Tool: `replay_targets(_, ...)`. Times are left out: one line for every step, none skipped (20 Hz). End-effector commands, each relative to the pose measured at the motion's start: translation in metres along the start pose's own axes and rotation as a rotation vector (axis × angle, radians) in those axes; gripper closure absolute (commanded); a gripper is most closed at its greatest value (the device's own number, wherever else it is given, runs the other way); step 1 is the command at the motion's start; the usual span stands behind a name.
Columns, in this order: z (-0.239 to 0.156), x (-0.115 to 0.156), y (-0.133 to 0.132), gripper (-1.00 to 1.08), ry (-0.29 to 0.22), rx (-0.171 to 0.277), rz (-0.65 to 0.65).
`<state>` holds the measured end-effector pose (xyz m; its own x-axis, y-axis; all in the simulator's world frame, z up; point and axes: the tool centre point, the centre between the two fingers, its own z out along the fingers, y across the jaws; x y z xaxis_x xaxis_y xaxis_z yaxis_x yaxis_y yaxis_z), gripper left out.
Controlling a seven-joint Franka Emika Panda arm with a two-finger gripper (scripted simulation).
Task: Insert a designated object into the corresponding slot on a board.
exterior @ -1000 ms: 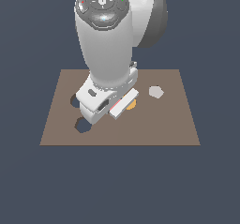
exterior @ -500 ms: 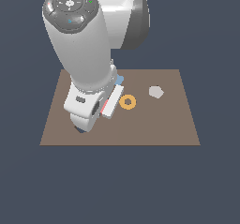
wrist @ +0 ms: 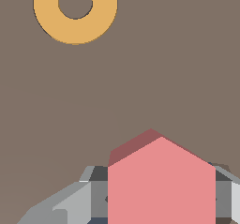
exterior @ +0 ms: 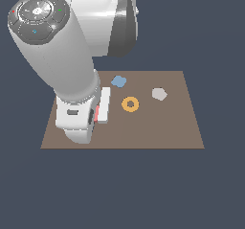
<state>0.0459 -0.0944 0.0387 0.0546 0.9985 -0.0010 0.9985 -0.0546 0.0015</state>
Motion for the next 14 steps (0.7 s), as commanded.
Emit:
replay_targets(-0.001, -0.006, 0.006, 1.08, 0.000, 0.000, -0.076)
replay_targets(-0.001, -0.008, 0.009, 1.08, 0.000, 0.000, -0.102)
replay_targets(-0.001, -0.010, 0.011, 1.08, 0.000, 0.000, -0.127)
replay_targets(-0.001, -0.011, 0.013, 1.08, 0.000, 0.000, -0.151)
replay_targets(-0.001, -0.013, 0.016, 1.08, 0.000, 0.000, -0.174)
replay_targets(-0.001, -0.014, 0.018, 1.08, 0.000, 0.000, -0.196)
replay_targets(-0.001, -0.016, 0.020, 1.08, 0.000, 0.000, -0.216)
replay_targets(-0.001, -0.017, 0.022, 1.08, 0.000, 0.000, -0.235)
replay_targets(-0.001, -0.018, 0.024, 1.08, 0.000, 0.000, -0.254)
replay_targets(-0.001, -0.019, 0.026, 1.08, 0.000, 0.000, -0.271)
replay_targets(-0.001, -0.019, 0.027, 1.08, 0.000, 0.000, -0.287)
replay_targets(-0.001, -0.020, 0.029, 1.08, 0.000, 0.000, -0.301)
replay_targets(-0.001, -0.021, 0.030, 1.08, 0.000, 0.000, -0.315)
replay_targets(-0.001, -0.021, 0.032, 1.08, 0.000, 0.000, -0.328)
